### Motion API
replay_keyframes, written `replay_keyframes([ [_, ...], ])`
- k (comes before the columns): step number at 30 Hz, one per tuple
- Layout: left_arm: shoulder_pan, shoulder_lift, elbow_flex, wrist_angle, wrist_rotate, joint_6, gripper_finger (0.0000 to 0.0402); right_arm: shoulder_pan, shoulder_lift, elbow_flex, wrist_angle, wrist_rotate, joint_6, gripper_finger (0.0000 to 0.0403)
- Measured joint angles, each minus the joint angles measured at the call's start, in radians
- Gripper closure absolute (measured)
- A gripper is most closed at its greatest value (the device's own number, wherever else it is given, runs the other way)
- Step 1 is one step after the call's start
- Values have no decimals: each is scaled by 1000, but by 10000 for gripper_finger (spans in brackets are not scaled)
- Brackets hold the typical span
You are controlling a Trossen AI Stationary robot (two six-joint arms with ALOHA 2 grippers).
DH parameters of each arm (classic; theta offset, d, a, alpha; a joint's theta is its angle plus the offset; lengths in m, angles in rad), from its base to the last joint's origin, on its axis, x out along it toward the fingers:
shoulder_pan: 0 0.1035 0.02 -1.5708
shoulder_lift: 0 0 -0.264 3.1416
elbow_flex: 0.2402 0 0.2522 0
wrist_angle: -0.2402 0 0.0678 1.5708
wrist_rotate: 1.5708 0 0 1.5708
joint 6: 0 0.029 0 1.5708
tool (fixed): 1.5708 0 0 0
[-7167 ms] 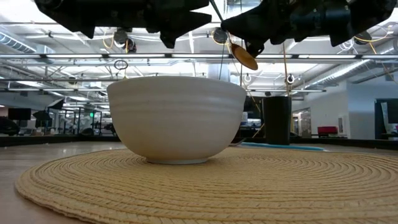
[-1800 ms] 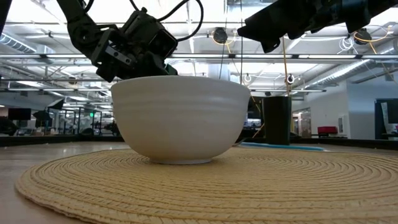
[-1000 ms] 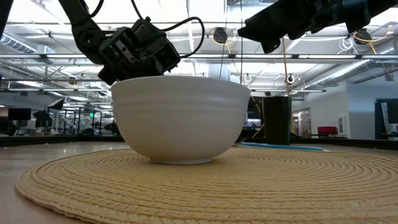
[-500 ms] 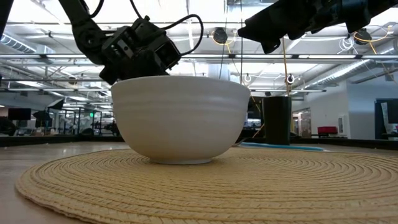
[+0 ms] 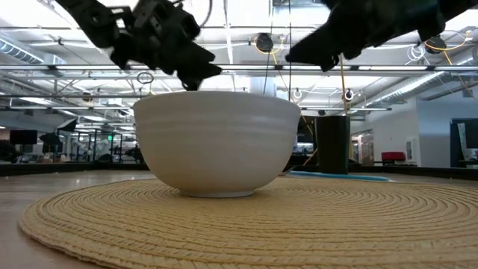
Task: Pick & Place Utensil
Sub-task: Put the blue fork into the white bowl
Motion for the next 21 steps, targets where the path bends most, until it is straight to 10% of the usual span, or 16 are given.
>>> replay_keyframes([
  [13,-74,-260,0,-396,-383,100,243,-217,81,366,-491,-4,-107,261],
  [21,-103,-264,0,-480,-451,113,243,-377,291,600,-730,-140,-211,261],
])
